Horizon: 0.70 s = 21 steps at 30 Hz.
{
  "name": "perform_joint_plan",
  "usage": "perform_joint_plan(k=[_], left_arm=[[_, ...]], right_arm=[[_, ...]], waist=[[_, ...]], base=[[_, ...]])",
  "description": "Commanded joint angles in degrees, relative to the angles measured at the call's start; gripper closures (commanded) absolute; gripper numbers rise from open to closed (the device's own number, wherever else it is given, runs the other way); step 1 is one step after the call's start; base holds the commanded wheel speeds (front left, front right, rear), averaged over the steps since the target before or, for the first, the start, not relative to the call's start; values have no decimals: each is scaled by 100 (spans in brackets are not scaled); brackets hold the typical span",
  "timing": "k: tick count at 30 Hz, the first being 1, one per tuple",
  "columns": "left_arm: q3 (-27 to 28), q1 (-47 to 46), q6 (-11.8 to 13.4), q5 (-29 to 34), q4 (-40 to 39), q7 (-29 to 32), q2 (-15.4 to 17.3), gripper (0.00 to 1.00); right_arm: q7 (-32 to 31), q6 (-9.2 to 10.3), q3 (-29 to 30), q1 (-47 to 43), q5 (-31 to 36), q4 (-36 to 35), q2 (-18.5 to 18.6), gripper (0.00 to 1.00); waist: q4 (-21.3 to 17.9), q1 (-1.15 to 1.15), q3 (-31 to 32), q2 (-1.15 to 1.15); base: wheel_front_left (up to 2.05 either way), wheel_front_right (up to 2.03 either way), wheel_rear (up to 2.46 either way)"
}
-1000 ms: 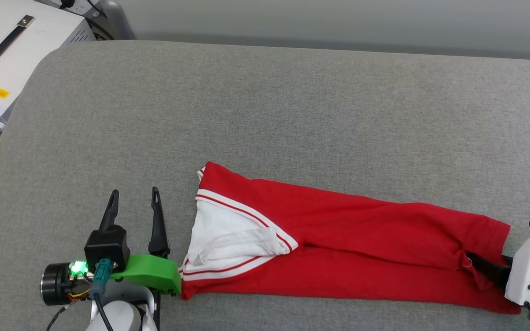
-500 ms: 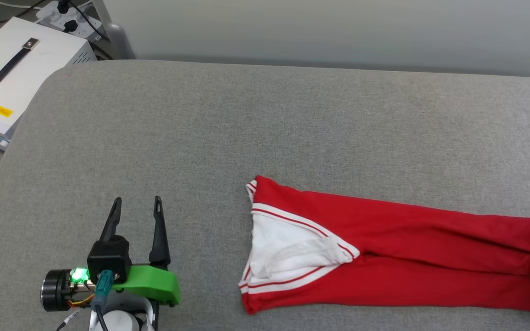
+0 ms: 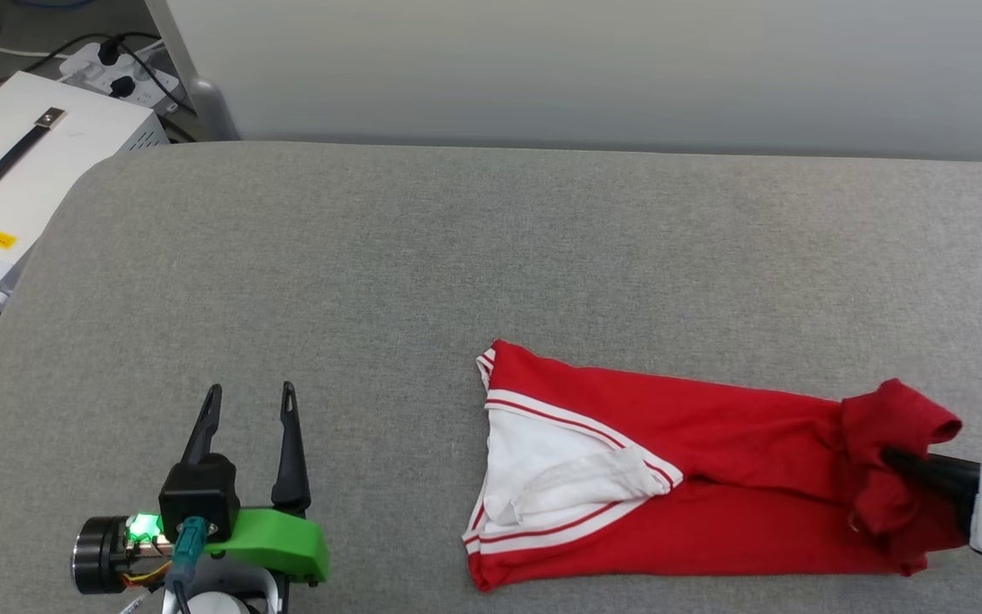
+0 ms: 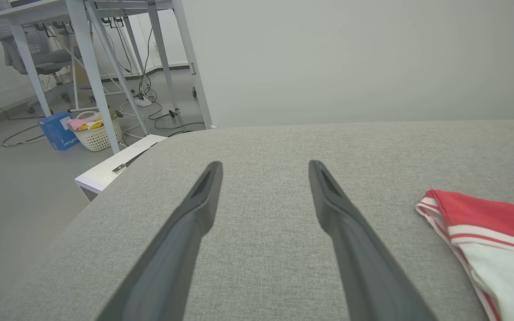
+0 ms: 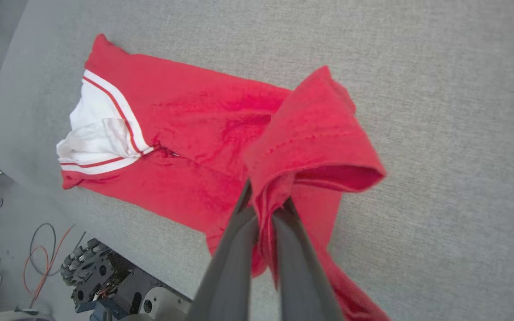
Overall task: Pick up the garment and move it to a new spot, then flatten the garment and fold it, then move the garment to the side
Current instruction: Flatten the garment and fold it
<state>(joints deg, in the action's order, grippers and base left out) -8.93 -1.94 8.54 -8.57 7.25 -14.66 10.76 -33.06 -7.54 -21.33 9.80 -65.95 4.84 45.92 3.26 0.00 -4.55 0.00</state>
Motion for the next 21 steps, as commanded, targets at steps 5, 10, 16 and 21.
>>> perform_joint_plan(k=[5,10,16,21], left_arm=[[69,-11,-120,143,-28,-34,-119,0],[94,-196,-224,244,-3,-34,-214,0],[125,-369,-301,342,27,-34,-320,0],[160,-494,-339,403,37,-34,-395,0]], right_arm=[[-342,5,-429,415,448,-654,-396,100],[-532,5,-1049,1145,913,-672,-982,100],[-495,5,-1788,1992,1174,-178,-1686,100],[-399,5,-2392,2553,1296,356,-2126,100]], waist=[[107,0,-177,0],[238,0,-398,0],[369,0,-638,0],[450,0,-797,0]], base=[[0,0,0],[0,0,0],[0,0,0],[0,0,0]])
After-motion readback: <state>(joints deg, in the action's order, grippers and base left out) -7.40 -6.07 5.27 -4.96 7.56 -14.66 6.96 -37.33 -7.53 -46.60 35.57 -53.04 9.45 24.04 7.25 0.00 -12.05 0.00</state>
